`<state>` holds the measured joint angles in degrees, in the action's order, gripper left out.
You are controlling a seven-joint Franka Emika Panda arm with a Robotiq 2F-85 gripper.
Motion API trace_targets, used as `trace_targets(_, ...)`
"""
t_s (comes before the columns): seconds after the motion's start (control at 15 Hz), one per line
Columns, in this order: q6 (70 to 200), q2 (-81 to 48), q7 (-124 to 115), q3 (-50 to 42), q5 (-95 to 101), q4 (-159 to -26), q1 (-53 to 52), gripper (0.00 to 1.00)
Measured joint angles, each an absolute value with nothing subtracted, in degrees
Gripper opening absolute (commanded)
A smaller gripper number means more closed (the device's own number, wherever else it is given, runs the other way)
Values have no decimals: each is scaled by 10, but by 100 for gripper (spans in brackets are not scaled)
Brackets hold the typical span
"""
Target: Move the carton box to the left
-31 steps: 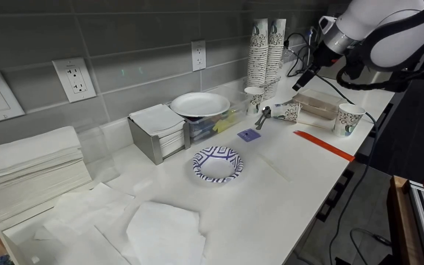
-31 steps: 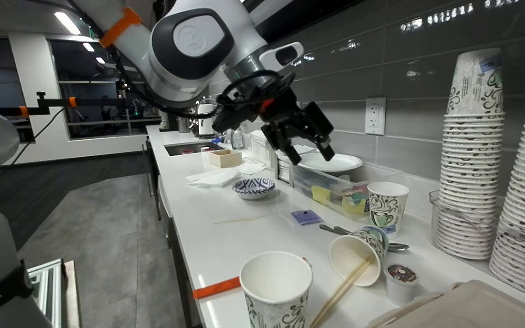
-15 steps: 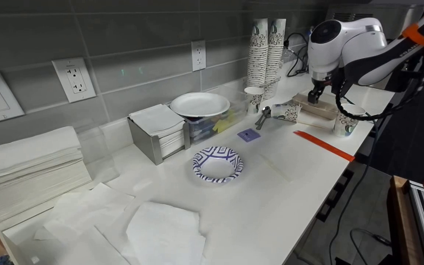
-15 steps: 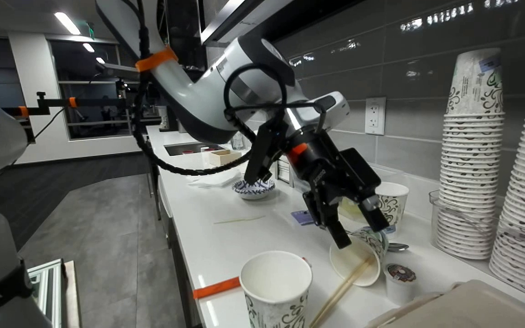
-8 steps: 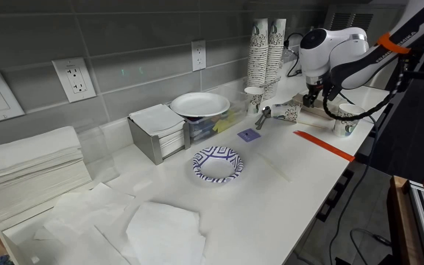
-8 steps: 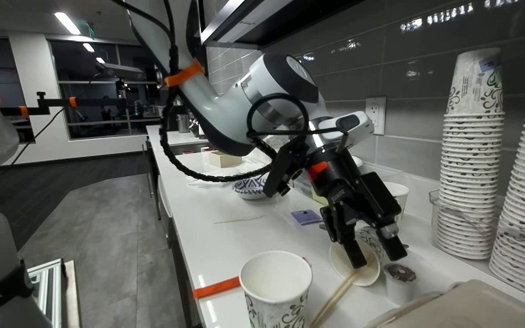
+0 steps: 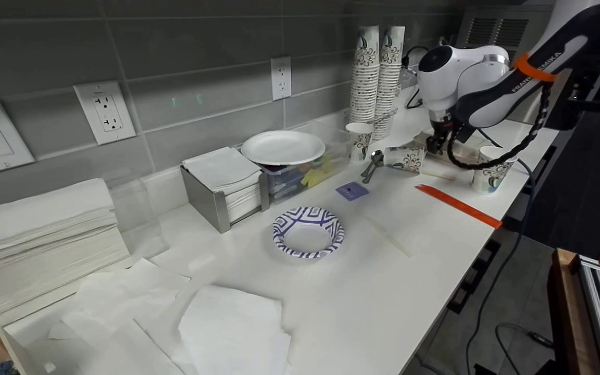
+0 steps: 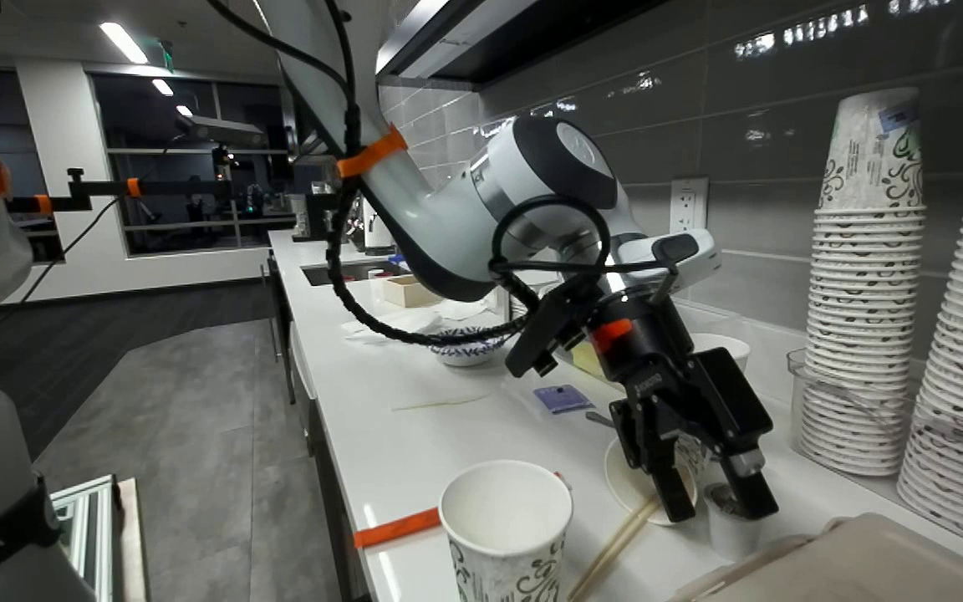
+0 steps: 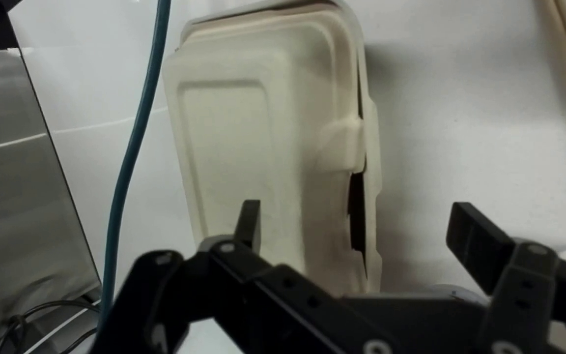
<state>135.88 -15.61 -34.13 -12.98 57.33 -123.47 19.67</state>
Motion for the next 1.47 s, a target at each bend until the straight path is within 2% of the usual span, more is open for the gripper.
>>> trace_targets(0.2, 1366, -167, -319, -133, 551, -1226, 195, 44)
trace_targets(0.47, 1386, -180, -302, -141, 537, -1220, 192, 15)
trace_targets(0.53, 1395, -183, -297, -143, 534, -1219, 192, 10)
trace_targets(0.6, 1406, -186, -290, -146, 532, -1219, 192, 13)
trace_targets(0.67, 1417, -188, -283, -148, 529, -1219, 192, 7)
trace_targets(0.73, 1427, -192, -275, -150, 524, -1219, 192, 13)
trace_targets(1.0, 1450, -202, -249, -158, 510, -1215, 192, 24)
trace_targets(1.07, 1451, -203, -243, -160, 506, -1213, 192, 32)
trace_targets(1.2, 1452, -205, -233, -164, 501, -1210, 192, 34)
trace_targets(1.27, 1452, -205, -230, -165, 499, -1209, 192, 39)
trace_targets(1.47, 1452, -205, -220, -168, 496, -1204, 191, 39)
